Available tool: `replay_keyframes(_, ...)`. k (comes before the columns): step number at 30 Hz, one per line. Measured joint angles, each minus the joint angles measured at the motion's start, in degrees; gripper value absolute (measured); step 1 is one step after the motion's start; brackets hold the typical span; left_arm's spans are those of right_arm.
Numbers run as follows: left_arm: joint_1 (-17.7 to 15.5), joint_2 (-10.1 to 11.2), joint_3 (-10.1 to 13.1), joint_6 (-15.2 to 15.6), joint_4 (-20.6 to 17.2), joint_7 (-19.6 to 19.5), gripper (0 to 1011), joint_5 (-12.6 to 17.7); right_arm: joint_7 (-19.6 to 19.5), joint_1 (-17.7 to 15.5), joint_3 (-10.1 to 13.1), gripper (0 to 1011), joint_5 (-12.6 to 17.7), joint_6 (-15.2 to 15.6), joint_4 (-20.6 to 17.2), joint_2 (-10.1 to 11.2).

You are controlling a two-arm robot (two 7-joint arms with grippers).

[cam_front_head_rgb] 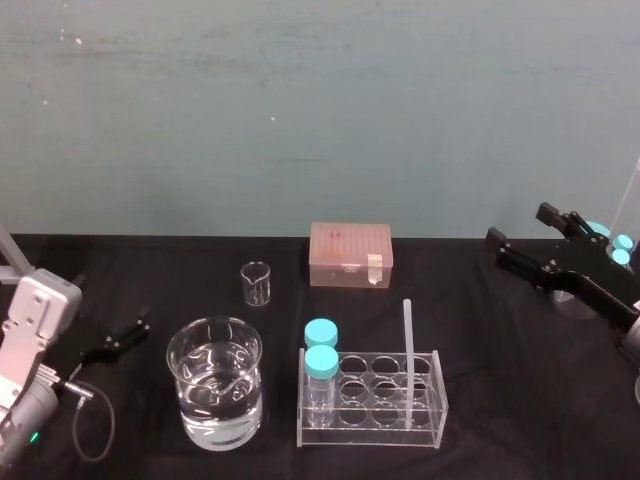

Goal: Pick up the stirring rod with one hand, then place it down.

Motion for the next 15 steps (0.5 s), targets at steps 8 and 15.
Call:
replay_keyframes(8, 0.00, 0.00, 0.00, 0.00, 0.00, 0.00, 1005, 0.00, 18.27, 0.94, -0.50, 1003, 5.17, 2.57, -1.69, 6.67)
replay_keyframes(15, 0.00, 0.00, 0.00, 0.00, 0.00, 0.00, 1005, 0.00, 28.25, 3.02, -4.85, 1003, 4.25, 2.22, -0.89, 10.81)
